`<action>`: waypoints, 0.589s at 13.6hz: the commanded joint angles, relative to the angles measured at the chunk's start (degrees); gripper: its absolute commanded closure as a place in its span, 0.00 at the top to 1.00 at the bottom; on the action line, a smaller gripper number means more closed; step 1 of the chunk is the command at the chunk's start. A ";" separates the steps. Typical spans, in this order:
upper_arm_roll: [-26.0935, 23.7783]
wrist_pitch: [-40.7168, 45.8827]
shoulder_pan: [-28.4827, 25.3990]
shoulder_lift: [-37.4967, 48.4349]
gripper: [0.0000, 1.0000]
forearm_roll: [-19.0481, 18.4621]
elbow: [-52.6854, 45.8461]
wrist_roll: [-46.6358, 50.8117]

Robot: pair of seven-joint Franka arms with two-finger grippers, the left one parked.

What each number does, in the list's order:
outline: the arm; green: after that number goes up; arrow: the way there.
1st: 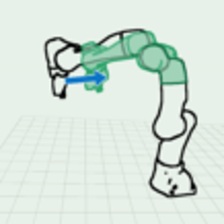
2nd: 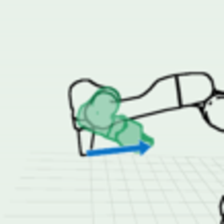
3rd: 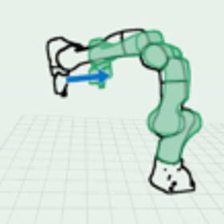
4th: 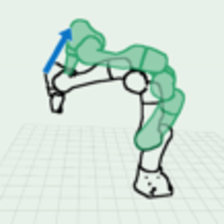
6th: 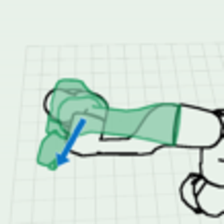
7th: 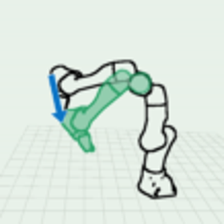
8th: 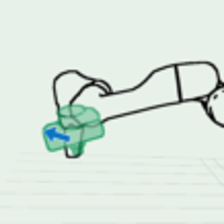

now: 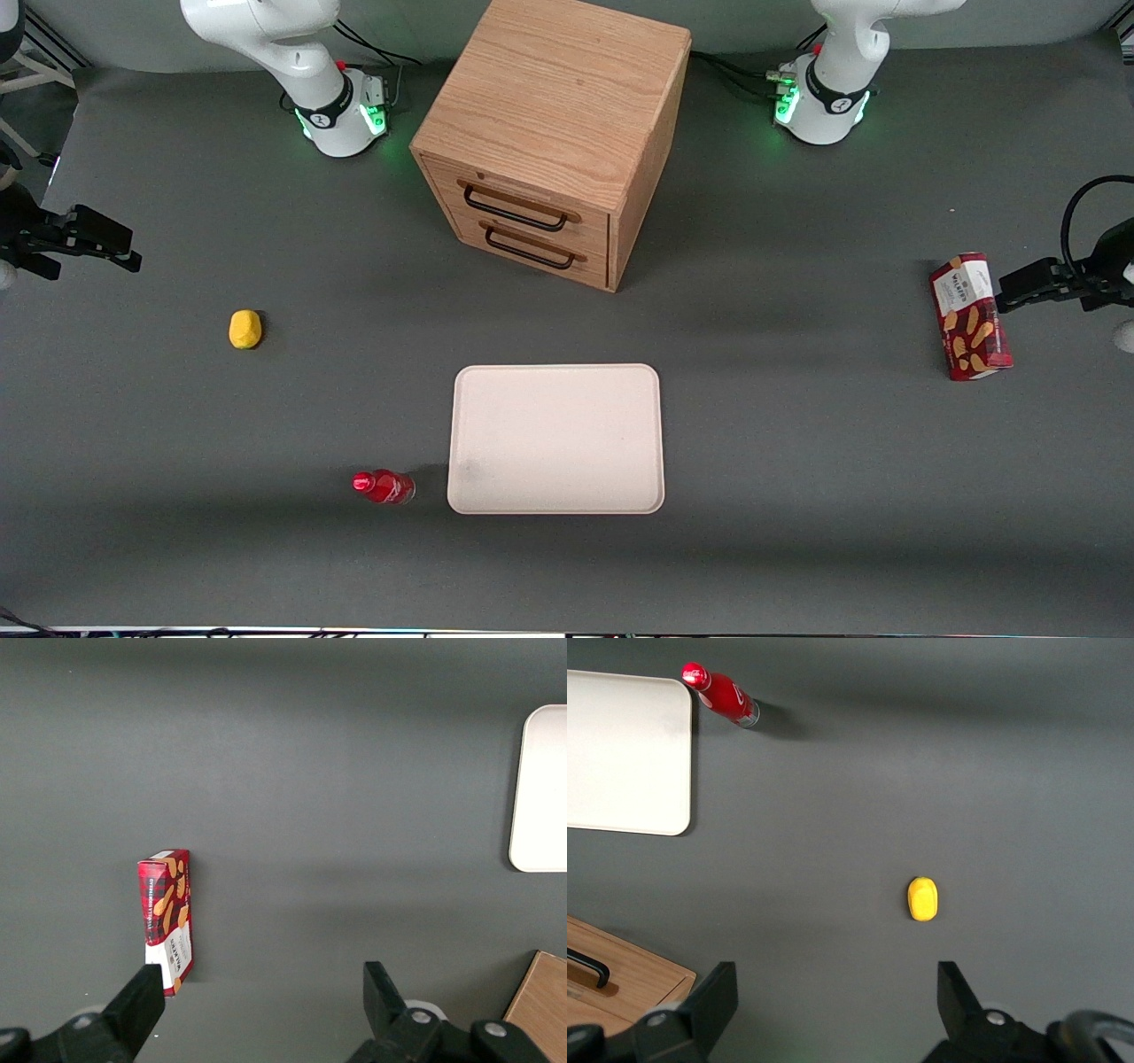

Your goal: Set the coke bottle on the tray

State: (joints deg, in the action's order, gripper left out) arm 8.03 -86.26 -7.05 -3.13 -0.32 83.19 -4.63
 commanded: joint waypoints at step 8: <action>0.67 1.19 -0.86 0.93 1.00 0.94 -0.04 0.67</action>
State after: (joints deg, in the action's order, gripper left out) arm 8.03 -86.07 -7.09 -3.07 -0.28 83.19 -4.63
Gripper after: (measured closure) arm 0.000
